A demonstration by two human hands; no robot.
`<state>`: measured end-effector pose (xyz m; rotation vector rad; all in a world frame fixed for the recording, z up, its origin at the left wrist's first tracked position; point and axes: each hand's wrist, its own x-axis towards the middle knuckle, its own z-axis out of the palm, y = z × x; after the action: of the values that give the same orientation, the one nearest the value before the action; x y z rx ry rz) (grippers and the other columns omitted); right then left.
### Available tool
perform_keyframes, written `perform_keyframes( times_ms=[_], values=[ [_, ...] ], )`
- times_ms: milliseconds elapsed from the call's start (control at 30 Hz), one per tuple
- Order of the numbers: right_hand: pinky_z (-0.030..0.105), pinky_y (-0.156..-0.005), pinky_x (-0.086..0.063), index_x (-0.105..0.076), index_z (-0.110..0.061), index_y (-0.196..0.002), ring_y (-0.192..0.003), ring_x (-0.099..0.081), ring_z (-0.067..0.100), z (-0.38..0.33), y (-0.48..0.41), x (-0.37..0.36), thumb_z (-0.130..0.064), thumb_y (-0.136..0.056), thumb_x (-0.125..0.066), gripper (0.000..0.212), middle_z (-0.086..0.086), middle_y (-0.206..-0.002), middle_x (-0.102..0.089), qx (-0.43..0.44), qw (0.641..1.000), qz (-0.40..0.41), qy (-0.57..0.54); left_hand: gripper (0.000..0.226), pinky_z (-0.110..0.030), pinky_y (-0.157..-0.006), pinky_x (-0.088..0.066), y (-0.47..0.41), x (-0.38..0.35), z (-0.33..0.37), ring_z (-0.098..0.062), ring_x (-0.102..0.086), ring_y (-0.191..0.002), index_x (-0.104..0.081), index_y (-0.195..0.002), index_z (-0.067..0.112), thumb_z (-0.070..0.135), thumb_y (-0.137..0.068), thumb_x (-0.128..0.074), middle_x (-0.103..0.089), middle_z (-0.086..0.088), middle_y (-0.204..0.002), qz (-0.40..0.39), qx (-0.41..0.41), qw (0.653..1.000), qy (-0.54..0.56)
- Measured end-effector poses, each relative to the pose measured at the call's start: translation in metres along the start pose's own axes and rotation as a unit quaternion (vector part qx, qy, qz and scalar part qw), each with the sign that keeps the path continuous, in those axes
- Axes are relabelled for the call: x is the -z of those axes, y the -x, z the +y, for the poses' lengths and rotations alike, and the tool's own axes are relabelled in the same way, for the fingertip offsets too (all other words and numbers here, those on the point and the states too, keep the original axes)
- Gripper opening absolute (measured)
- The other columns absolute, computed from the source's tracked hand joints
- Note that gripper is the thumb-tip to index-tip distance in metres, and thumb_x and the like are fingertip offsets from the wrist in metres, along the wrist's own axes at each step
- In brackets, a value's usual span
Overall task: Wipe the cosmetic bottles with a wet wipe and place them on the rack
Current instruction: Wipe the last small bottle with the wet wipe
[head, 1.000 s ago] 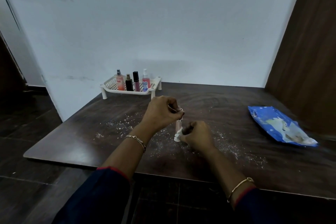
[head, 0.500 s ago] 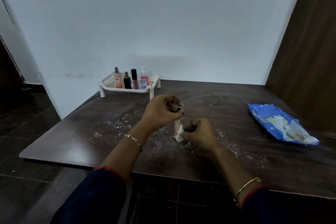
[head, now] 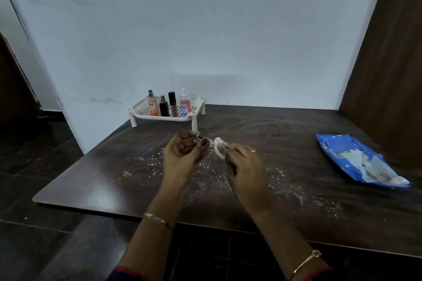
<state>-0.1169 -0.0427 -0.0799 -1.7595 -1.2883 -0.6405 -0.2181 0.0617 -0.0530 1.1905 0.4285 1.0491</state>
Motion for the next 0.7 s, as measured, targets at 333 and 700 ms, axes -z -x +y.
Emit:
perform_keyframes(
  times_ms=[333,700],
  values=[
    [0.018,-0.086,-0.042,-0.066,-0.012,-0.115,-0.101,-0.059,0.011,-0.003,0.013,0.011,-0.01,-0.086,-0.063,0.029,-0.001,-0.108,-0.067,0.073,0.996,0.004,0.05,0.023,-0.022,-0.067,-0.056,0.034,-0.005,-0.012,-0.011,-0.065,-0.071,-0.063,-0.086,0.012,0.003,-0.066,-0.071,-0.069,-0.002,-0.074,0.013,0.004,0.995,0.097],
    [0.032,-0.078,-0.051,-0.07,-0.004,-0.096,-0.072,-0.062,0.019,-0.004,-0.005,0.047,-0.021,-0.087,-0.053,0.026,0.013,-0.08,-0.071,-0.449,0.622,-0.132,-0.628,0.025,-0.021,-0.066,-0.058,0.027,-0.001,0.012,-0.009,-0.069,-0.075,-0.066,-0.09,0.011,0.002,-0.066,-0.067,-0.072,-0.002,-0.08,-0.036,0.019,0.984,0.173]
  ],
)
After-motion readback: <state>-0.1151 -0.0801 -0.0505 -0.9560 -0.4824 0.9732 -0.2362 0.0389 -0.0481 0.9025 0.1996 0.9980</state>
